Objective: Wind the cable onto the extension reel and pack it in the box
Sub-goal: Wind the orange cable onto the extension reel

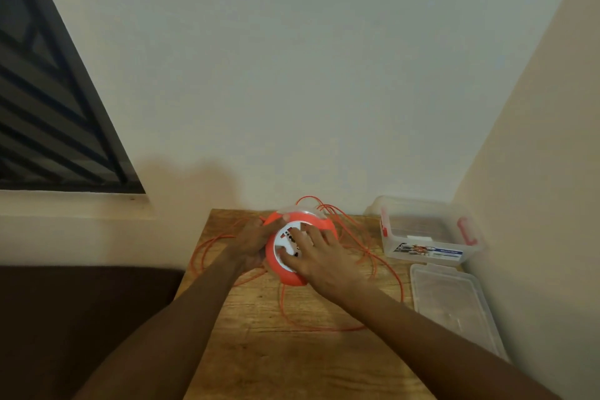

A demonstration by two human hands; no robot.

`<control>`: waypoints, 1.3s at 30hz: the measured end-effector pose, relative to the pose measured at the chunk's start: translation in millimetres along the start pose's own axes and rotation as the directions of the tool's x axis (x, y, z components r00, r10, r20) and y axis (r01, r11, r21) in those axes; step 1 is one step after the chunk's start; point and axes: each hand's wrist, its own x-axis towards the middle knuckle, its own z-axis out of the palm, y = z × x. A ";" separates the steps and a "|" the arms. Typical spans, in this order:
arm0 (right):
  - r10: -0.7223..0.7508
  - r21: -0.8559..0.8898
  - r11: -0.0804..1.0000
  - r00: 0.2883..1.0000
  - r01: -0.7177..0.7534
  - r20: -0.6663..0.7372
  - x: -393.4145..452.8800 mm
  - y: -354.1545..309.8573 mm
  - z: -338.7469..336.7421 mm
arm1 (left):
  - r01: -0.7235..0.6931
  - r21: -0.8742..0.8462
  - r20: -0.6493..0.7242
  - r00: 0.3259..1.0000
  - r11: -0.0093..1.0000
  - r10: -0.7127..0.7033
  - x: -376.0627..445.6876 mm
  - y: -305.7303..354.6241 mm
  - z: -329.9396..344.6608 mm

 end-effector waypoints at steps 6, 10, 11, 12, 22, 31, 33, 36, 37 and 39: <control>-0.004 -0.181 0.983 0.994 0.024 0.110 14.1 -4.5 -25.0 | 0.028 -0.002 -0.005 1.000 1.000 -0.028 -2.2 5.3 3.5; 0.047 -0.240 0.971 0.985 -0.006 0.165 20.8 -8.1 -33.0 | 0.042 0.000 -0.045 0.998 0.999 -0.042 -2.9 14.4 3.5; 0.062 -0.246 0.969 0.983 -0.017 0.175 21.5 -8.7 -33.6 | 0.044 -0.001 -0.046 0.998 0.999 -0.044 -2.7 16.0 2.1; 0.069 -0.248 0.968 0.982 -0.024 0.176 22.1 -8.8 -34.3 | 0.046 -0.005 -0.041 0.998 0.999 -0.046 -2.9 17.4 0.8; 0.005 -0.149 0.988 0.954 0.042 0.299 28.8 18.6 -35.3 | 0.058 -0.085 -0.057 0.996 0.995 -0.063 -1.9 18.5 6.9; -0.031 -0.127 0.989 0.942 0.078 0.335 24.7 29.0 -30.6 | 0.079 -0.055 -0.011 0.997 0.995 -0.080 -2.1 19.9 10.5; -0.053 -0.139 0.985 0.946 0.102 0.319 24.8 28.0 -30.0 | 0.082 -0.047 0.006 0.997 0.996 -0.082 -2.3 20.5 9.6; -0.083 -0.188 0.971 0.946 0.148 0.314 25.9 27.1 -31.6 | 0.089 0.003 0.032 0.996 0.996 -0.089 -3.1 22.7 9.6; -0.087 -0.194 0.970 0.951 0.149 0.298 26.6 27.4 -29.9 | 0.090 0.014 0.031 0.995 0.996 -0.090 -3.4 23.8 10.9; -0.074 -0.184 0.974 0.957 0.129 0.280 29.4 27.2 -26.0 | 0.089 0.038 0.010 0.996 0.995 -0.090 -4.3 25.6 15.3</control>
